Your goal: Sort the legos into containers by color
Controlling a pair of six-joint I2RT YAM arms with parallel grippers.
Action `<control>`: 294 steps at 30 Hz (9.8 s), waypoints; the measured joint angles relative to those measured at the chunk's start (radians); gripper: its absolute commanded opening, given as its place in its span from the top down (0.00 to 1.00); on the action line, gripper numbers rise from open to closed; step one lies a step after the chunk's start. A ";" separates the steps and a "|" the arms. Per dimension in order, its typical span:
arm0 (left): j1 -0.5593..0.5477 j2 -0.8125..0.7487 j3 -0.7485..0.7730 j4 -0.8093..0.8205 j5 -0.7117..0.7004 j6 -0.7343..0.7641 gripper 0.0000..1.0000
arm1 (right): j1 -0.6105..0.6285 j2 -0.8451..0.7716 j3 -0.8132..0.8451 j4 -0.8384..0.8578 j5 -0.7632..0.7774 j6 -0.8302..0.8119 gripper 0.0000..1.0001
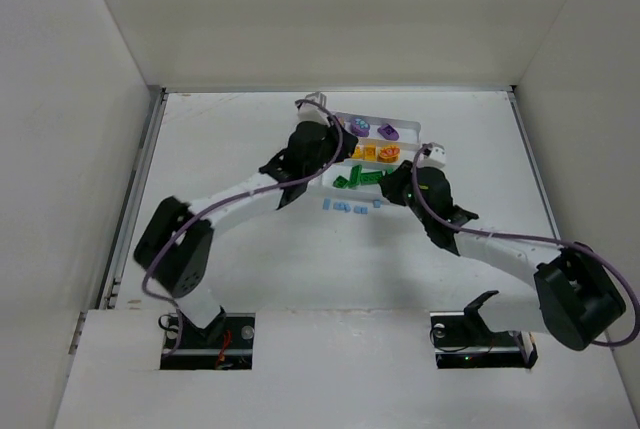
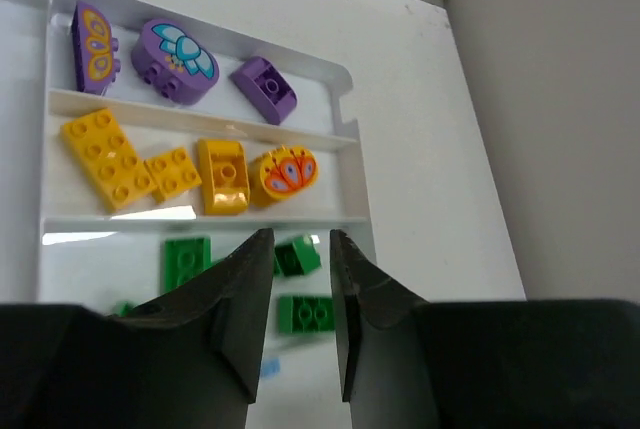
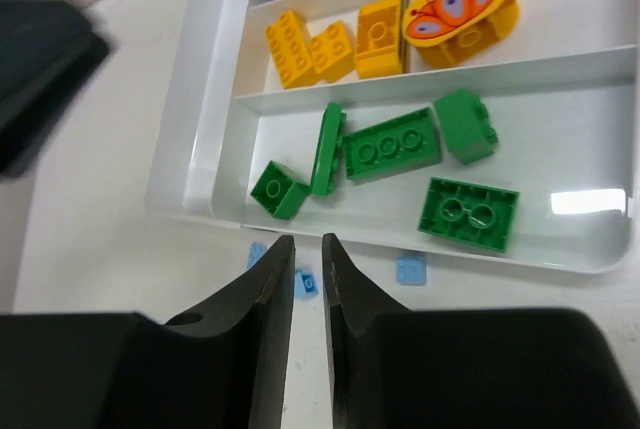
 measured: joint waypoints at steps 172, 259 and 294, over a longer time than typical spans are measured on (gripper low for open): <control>-0.077 -0.236 -0.404 0.000 -0.275 0.272 0.66 | 0.208 0.278 0.179 -0.279 0.050 -0.211 0.58; -0.235 0.017 -0.392 0.005 -0.360 0.206 0.74 | 0.148 0.069 0.112 -0.158 0.116 -0.157 0.53; -0.233 0.032 -0.375 0.000 -0.410 0.270 0.83 | 0.147 0.064 0.094 -0.137 0.100 -0.142 0.53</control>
